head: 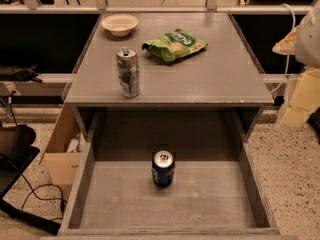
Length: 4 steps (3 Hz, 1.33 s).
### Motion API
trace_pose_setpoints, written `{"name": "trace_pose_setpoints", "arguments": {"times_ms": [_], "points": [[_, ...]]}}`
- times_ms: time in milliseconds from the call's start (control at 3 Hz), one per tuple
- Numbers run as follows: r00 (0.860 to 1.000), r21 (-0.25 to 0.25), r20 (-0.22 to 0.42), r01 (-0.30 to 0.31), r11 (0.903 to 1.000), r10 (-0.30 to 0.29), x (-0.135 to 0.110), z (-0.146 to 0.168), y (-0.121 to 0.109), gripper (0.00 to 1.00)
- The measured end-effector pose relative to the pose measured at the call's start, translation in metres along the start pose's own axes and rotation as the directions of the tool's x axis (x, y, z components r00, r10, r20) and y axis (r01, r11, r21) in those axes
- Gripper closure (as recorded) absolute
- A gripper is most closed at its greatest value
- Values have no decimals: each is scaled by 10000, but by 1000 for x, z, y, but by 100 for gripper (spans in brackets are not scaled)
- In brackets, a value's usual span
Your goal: Pick pepsi can from top drawer and place on counter
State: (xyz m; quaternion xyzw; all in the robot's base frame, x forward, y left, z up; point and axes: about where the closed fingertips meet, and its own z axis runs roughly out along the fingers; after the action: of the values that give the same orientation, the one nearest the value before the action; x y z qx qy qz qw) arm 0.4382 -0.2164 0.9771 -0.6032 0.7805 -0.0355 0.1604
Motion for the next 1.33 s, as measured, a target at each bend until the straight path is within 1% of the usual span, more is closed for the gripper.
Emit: {"name": "trace_pose_setpoints", "arguments": {"times_ms": [333, 667, 1000, 1333], "points": [[10000, 0, 0, 0, 10000, 0, 0, 0, 0, 0], [9973, -323, 724, -109, 9994, 132, -3, 29, 4, 0], [9672, -1372, 2458, -303, 9901, 636, 3, 112, 28, 0], [8922, -1852, 4371, -347, 9821, 1140, -6, 174, 53, 0]]}}
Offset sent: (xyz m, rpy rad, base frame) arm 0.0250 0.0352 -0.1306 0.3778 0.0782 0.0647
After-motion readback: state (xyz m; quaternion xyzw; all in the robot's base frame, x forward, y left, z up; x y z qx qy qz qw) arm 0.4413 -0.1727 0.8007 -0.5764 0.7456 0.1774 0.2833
